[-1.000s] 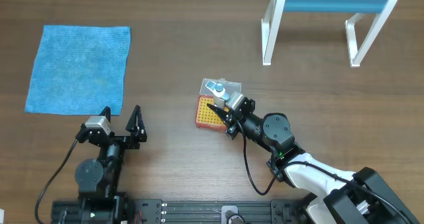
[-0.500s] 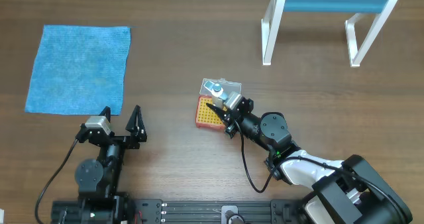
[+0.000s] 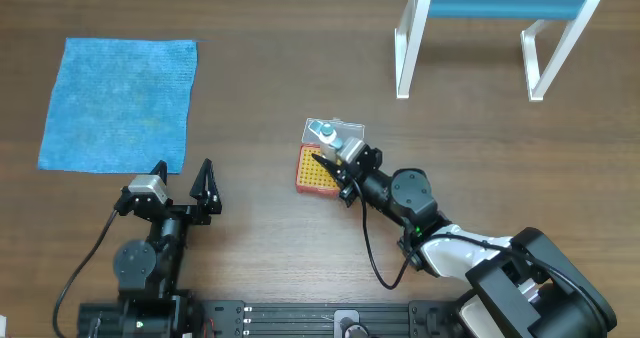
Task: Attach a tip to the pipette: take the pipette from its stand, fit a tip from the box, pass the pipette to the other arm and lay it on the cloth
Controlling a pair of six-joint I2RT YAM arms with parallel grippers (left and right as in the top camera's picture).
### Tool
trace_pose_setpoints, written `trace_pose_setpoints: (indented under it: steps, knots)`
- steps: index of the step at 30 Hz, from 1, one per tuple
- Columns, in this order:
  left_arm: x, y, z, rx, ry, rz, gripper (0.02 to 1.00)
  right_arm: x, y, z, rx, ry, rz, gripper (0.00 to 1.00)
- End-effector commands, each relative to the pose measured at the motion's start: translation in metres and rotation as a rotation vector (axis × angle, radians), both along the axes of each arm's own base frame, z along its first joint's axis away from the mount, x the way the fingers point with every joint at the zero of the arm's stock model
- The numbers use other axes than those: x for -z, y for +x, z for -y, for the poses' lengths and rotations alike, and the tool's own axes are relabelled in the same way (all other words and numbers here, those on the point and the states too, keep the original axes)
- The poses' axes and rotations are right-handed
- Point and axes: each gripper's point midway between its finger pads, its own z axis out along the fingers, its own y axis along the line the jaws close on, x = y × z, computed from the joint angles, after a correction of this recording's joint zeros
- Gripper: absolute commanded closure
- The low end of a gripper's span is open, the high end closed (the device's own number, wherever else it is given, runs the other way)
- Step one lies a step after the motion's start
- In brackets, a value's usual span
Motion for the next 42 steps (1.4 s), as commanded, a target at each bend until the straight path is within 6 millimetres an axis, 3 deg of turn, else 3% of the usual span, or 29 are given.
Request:
trace_pose_setpoints:
  steps: [1,9,15,18,23,30,32,37,39,42]
  knots:
    - [0.002,0.0,-0.001,-0.006,0.014,-0.003,0.13,0.023,-0.001,0.01,0.036,-0.047,-0.052,0.93]
    - [0.002,0.0,-0.001,-0.006,0.014,-0.003,0.132,0.061,-0.001,0.012,0.046,-0.094,-0.121,0.93]
    - [0.002,0.0,-0.001,-0.006,0.014,-0.003,0.132,0.067,-0.006,0.014,0.043,-0.105,-0.137,0.928]
    - [0.002,0.0,-0.001,-0.006,0.014,-0.003,0.13,0.044,-0.001,0.011,0.051,-0.016,-0.099,0.925]
    - [0.002,0.0,-0.001,-0.006,0.014,-0.003,0.132,-0.019,0.001,0.011,0.048,0.098,0.04,0.925]
    - [0.002,0.0,-0.001,-0.006,0.014,-0.003,0.132,-0.102,0.003,0.007,0.034,0.059,0.117,0.928]
    - [0.002,0.0,-0.001,-0.006,0.014,-0.003,0.132,-0.124,-0.021,-0.004,-0.106,0.032,0.06,0.93]
    - [0.002,0.0,-0.001,-0.006,0.014,-0.003,0.132,-0.148,-0.106,-0.013,-0.484,-0.023,-0.171,0.928]
    - [0.002,0.0,-0.001,-0.006,0.014,-0.003,0.13,-0.148,-0.126,-0.011,-0.55,-0.014,-0.226,0.928]
    - [0.002,0.0,-0.001,-0.006,0.014,-0.003,0.132,-0.131,-0.131,-0.01,-0.541,-0.005,-0.412,0.928]
